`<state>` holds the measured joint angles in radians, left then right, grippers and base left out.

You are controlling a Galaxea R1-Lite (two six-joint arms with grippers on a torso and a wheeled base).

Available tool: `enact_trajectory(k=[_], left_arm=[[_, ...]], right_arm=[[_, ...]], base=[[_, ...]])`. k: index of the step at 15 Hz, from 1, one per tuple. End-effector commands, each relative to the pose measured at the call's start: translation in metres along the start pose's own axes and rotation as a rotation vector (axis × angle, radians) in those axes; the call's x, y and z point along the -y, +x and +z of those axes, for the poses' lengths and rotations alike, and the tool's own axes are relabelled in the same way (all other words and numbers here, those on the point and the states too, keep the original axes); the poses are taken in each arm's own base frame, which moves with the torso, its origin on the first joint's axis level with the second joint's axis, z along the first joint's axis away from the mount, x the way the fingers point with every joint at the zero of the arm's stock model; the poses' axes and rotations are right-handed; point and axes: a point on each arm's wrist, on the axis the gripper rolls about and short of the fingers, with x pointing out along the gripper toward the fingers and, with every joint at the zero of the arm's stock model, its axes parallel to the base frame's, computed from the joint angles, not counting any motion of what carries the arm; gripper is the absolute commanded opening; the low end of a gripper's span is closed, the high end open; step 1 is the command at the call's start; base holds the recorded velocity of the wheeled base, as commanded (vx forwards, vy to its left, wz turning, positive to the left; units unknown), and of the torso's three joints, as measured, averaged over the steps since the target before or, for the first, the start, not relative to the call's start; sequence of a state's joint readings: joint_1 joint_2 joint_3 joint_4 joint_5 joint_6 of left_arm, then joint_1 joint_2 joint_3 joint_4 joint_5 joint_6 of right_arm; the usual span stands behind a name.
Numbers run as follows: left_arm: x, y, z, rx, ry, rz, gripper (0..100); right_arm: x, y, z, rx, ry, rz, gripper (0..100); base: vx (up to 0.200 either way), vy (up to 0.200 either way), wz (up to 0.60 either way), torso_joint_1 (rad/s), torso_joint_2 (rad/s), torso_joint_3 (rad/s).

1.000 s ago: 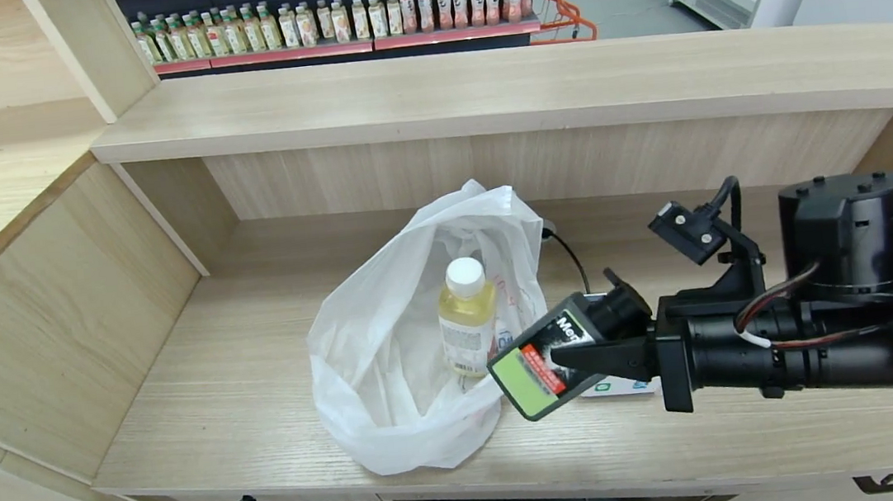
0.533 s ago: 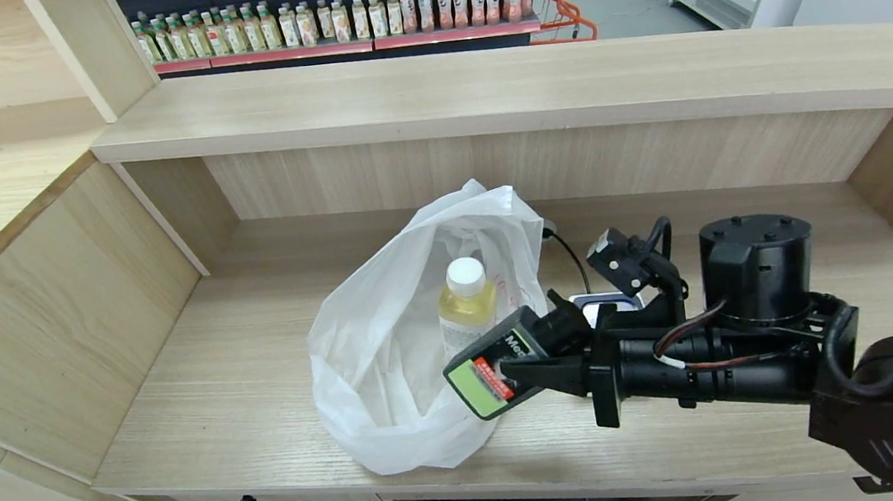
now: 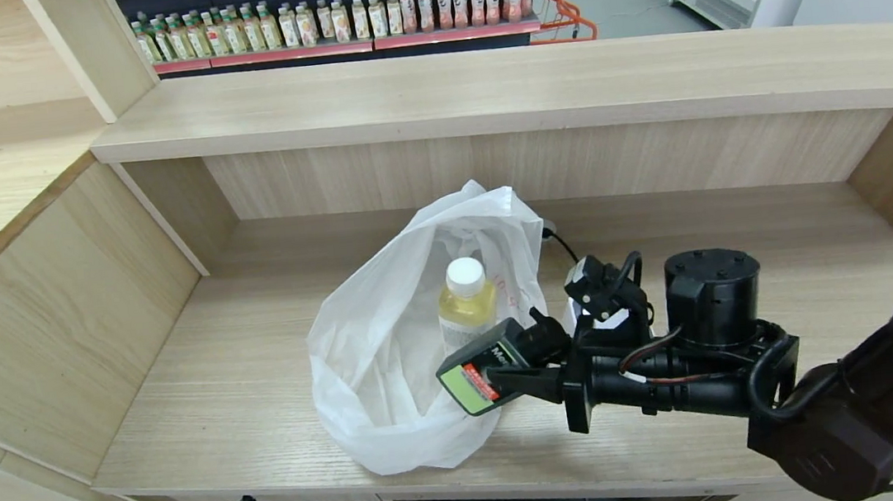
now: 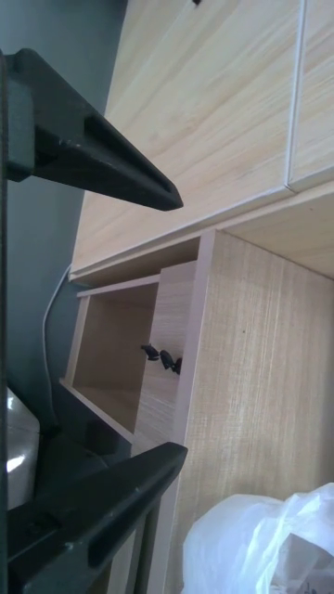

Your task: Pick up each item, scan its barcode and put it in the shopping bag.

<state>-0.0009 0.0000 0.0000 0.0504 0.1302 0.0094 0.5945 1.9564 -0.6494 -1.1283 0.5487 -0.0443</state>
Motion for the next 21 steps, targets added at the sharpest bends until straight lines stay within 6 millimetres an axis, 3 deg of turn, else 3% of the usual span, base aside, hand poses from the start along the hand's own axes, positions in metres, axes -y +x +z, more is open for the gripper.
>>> enact_trajectory(k=[1, 11, 21], left_arm=[[0.0, 0.0, 0.0, -0.002, 0.0, 0.001, 100], [0.0, 0.0, 0.0, -0.002, 0.0, 0.001, 100], [0.0, 0.0, 0.0, 0.0, 0.0, 0.001, 100]], right_arm=[[0.005, 0.004, -0.011, -0.02, 0.006, -0.005, 0], [0.013, 0.016, -0.01, 0.07, -0.047, 0.015, 0], [0.035, 0.031, -0.039, 0.112, -0.072, -0.001, 0]], base=[[0.0, 0.0, 0.0, 0.0, 0.0, 0.0], [0.0, 0.0, 0.0, 0.0, 0.0, 0.0], [0.0, 0.0, 0.0, 0.0, 0.0, 0.0]])
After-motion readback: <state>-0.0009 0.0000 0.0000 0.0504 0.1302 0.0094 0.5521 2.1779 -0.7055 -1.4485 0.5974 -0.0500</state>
